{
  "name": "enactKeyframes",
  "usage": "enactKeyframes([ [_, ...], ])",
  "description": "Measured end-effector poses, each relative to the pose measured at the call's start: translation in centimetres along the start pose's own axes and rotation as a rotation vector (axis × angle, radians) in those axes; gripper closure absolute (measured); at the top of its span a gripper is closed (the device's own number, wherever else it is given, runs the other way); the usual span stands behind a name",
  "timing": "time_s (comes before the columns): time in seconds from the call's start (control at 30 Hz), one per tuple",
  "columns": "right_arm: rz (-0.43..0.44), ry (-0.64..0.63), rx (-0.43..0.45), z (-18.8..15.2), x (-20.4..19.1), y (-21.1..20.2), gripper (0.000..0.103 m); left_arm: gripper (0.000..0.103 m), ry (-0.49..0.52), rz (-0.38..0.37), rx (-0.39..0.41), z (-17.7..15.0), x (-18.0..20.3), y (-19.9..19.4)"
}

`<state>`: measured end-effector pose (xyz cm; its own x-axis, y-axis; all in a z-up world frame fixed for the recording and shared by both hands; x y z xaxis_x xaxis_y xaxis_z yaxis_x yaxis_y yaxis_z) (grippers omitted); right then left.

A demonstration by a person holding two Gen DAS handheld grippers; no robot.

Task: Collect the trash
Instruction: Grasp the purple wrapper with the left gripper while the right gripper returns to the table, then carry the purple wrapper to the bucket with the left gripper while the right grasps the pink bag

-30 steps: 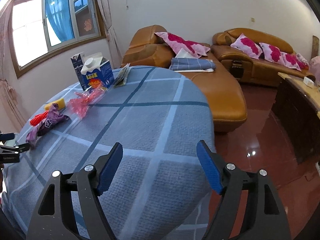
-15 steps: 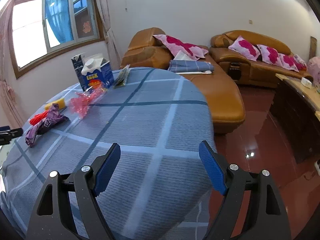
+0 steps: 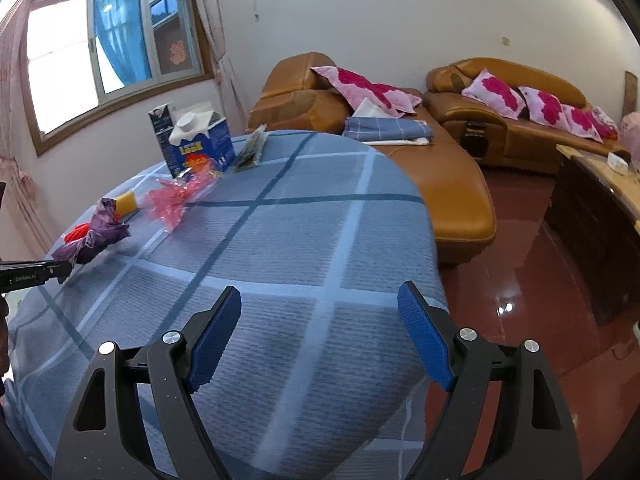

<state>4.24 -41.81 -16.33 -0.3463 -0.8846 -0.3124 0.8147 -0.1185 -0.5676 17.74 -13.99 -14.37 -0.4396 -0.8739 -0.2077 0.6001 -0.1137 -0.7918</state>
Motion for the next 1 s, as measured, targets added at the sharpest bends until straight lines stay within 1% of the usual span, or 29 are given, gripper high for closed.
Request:
enactKeyframes([
  [0.17,0.009,-0.013,0.015,1.2,-1.4,-0.2,0.023,0.08,0.044,0.024,0.049,-0.6,-0.8,-2.4],
  [0.33,0.037,-0.051,0.019,3.1,-5.2,0.6,0.023,0.08,0.011,0.045,0.074,-2.1,-4.3,-5.1],
  [0.47,0.09,-0.112,-0.021,4.2,-10.4,2.8,0.023,0.08,-0.032,0.083,0.07,-3.7,-7.6,-5.9],
  [0.57,0.096,-0.193,-0.105,3.9,-14.6,5.7,0.023,0.08,-0.065,0.092,0.058,-4.6,-9.5,-5.8],
  [0.63,0.099,-0.221,-0.15,3.5,-16.4,7.6,0.023,0.08,-0.085,0.095,0.047,-5.5,-10.6,-5.5],
  [0.67,0.083,-0.239,-0.176,3.3,-17.0,8.8,0.024,0.08,-0.093,0.093,0.042,-5.8,-11.0,-5.4],
  [0.73,0.041,-0.25,-0.215,3.5,-16.9,10.4,0.024,0.08,-0.102,0.088,0.03,-6.5,-11.8,-5.0],
  [0.83,-0.063,-0.263,-0.224,4.7,-14.8,11.8,0.024,0.08,-0.105,0.082,0.022,-7.2,-12.6,-4.6],
  [0.97,-0.223,-0.242,-0.176,8.1,-9.9,12.8,0.024,0.08,-0.116,0.073,0.021,-7.8,-13.5,-4.4],
  [1.0,-0.24,-0.235,-0.169,8.6,-9.1,12.8,0.024,0.08,-0.12,0.069,0.023,-7.9,-13.7,-4.4],
])
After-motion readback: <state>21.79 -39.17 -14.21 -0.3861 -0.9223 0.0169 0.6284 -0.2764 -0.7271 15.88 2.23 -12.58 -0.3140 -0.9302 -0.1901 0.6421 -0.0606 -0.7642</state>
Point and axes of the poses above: each gripper's, at about its wrist camera, not at the fingertips, and y roughly the way its jaws point, x to its right, z to its top, the point moved 2 cm from there along y, roughly the way its jaws point, and after that the axes turned 13 degrees about y, right-handed, at the moved point
